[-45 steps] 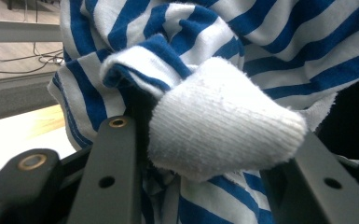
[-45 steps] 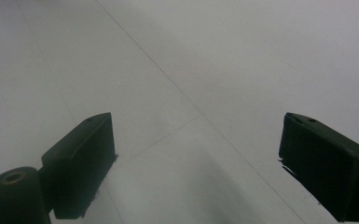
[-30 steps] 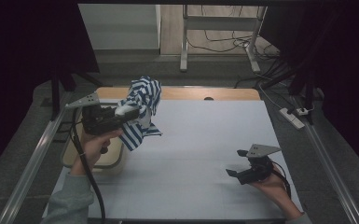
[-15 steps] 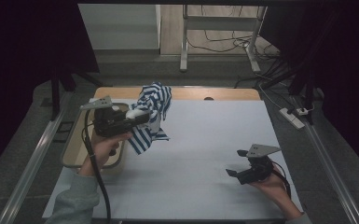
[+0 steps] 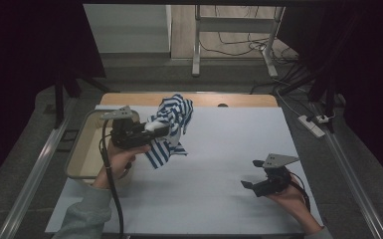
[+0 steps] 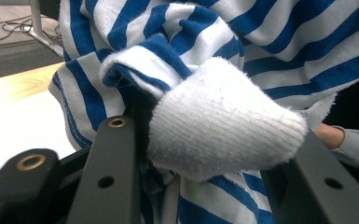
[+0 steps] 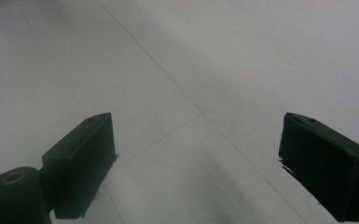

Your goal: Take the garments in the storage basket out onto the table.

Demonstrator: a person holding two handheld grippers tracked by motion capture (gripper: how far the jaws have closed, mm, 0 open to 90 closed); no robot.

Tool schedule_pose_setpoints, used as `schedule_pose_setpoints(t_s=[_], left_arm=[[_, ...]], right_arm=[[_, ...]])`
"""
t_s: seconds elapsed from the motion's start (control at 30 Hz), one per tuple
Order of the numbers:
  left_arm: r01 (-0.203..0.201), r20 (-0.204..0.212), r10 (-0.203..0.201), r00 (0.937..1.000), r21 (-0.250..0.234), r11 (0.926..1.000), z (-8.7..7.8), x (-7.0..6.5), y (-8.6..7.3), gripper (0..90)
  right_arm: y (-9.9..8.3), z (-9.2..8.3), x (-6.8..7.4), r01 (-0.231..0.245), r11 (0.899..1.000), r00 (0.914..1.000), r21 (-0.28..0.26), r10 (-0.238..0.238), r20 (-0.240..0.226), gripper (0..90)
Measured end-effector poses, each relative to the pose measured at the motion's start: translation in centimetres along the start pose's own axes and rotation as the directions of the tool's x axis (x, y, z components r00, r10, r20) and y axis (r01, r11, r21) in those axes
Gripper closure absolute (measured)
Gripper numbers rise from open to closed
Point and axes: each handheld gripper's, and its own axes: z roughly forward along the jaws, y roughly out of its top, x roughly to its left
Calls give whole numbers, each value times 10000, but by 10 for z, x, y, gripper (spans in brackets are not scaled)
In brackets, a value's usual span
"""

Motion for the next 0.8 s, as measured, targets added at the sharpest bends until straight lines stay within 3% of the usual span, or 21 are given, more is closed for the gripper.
schedule_pose_setpoints(t_s=[0.8], left_arm=[[-195,421,150,9990,1085,9939,50,-14,-12,592]], right_arm=[[0,2,0,16,9999,10000,132,-16,-8,105]])
